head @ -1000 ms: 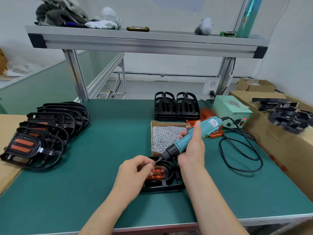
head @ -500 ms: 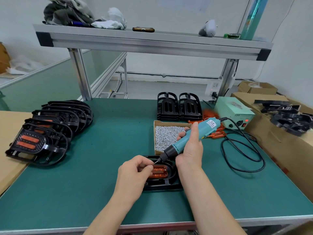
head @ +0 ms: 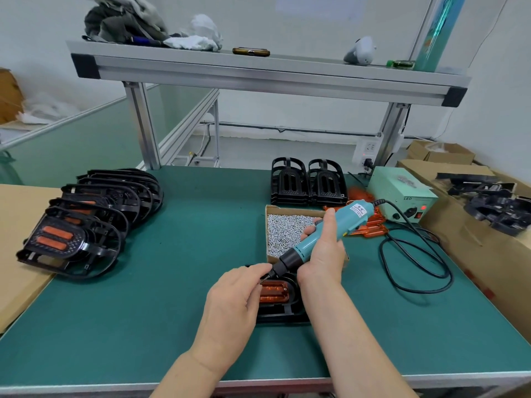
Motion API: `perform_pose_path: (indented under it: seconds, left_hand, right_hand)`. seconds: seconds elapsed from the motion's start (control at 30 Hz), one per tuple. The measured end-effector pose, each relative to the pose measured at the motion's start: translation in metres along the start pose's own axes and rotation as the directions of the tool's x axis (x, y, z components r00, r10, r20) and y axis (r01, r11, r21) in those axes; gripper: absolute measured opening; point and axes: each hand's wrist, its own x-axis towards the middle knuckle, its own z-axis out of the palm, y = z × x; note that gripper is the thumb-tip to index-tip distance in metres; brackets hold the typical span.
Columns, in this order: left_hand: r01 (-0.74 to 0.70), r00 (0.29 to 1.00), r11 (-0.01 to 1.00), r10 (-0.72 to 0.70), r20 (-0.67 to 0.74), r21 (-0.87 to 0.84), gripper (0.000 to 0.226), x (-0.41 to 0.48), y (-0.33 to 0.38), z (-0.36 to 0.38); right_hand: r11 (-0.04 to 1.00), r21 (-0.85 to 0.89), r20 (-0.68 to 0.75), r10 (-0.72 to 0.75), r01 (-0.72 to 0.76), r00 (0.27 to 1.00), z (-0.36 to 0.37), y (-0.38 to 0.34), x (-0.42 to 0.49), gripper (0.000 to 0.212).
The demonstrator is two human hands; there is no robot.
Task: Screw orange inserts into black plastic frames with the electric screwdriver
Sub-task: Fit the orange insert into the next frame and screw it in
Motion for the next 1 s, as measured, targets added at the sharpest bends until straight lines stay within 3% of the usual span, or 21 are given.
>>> perform_pose_path:
  seconds: [0.4,0.87,0.93,1.0]
  left_hand:
    - [0.096,0.995,0.993,-0.098,0.022,0.065,0.052,-0.001,-0.01,0.002]
    - [0.161,0.987,0.987,-0.161,-0.007,0.002,0.047,0.0,-0.02,0.007]
    - [0.208,0.978,0.977,-0.208,0.015,-0.053,0.052,-0.002,-0.021,0.006]
    - [0.286,0.955,0.955,-0.278,0.107,-0.076,0.072,-0.003,-0.025,0.004]
  right_hand:
    - [0.995,-0.086,0.035,-0.047,0.05,0.998,0.011,0.008,-0.004,0.029]
    - [0.993,-0.114,0.037,-0.032,0.036,0.999,0.017,0.012,-0.002,0.035]
    - [0.993,-0.106,0.038,-0.038,0.042,0.999,0.016,0.011,-0.001,0.034]
    - [0.992,-0.113,0.037,-0.047,0.051,0.998,0.017,0.009,0.001,0.033]
